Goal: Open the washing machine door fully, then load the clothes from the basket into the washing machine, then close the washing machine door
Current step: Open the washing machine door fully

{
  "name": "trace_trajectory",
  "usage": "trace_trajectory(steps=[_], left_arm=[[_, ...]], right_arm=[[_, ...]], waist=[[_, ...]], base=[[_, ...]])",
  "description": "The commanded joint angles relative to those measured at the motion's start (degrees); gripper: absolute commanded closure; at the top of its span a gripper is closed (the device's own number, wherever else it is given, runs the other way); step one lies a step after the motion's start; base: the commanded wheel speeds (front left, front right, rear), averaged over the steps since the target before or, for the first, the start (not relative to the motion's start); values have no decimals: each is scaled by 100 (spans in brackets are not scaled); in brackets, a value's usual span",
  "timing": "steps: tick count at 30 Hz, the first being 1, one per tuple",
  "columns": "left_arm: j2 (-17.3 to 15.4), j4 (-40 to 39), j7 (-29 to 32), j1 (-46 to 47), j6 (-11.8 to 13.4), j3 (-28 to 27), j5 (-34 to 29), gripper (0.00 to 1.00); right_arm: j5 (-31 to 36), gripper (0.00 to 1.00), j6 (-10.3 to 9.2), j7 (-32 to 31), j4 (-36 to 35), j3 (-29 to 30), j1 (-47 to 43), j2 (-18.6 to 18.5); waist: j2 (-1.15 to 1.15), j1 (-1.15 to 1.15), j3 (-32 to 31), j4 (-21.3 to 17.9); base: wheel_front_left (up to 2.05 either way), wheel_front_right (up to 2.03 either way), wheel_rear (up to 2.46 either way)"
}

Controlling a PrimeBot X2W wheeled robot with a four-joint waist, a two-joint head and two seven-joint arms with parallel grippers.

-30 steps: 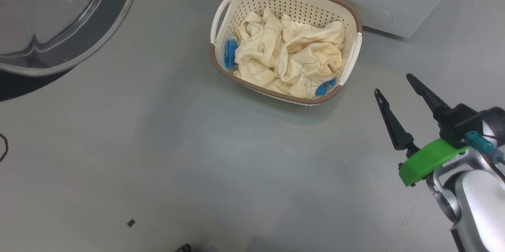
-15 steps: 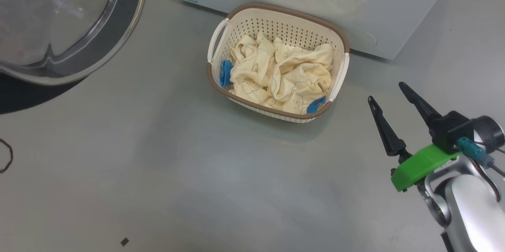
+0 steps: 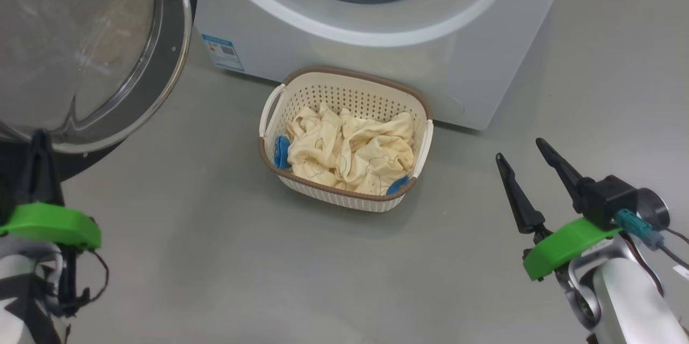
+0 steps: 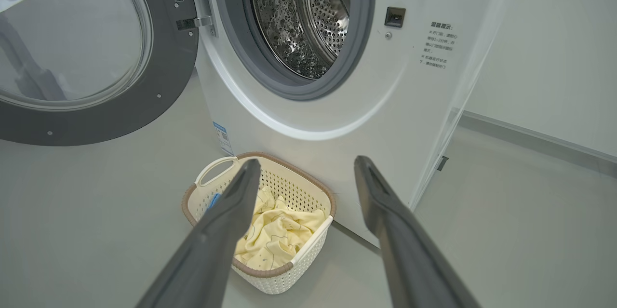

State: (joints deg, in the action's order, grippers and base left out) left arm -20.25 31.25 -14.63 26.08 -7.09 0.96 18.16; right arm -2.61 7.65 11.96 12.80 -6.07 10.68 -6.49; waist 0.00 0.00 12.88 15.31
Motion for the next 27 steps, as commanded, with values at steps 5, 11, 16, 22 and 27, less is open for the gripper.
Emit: trace_trajectory(steps=[5, 11, 16, 22, 27], left_arm=[[-14, -538, -33, -329, -28, 184, -61, 100], [228, -947, 42, -715, -28, 425, 15, 100], [334, -1347, 119, -1094, 33, 528, 48, 100], [425, -1753, 200, -1452, 190, 635, 0, 100], [562, -2031, 218, -1739, 305, 722, 21, 100]], right_arm=[[-68, 0, -16, 166, -51, 45, -116, 109], [-105, 0, -16, 227, -9, 161, -283, 190], [-139, 0, -16, 259, -21, 219, -411, 248], [-177, 0, -16, 278, -62, 292, -501, 295], [-186, 0, -16, 288, -83, 311, -575, 320]], waist=[[0, 0, -548, -397], [0, 0, -928, -677], [0, 0, -1167, -908], [0, 0, -1303, -1090], [0, 0, -1350, -1204]], base=[[0, 0, 0], [0, 0, 0], [0, 0, 0], [0, 0, 0], [0, 0, 0]])
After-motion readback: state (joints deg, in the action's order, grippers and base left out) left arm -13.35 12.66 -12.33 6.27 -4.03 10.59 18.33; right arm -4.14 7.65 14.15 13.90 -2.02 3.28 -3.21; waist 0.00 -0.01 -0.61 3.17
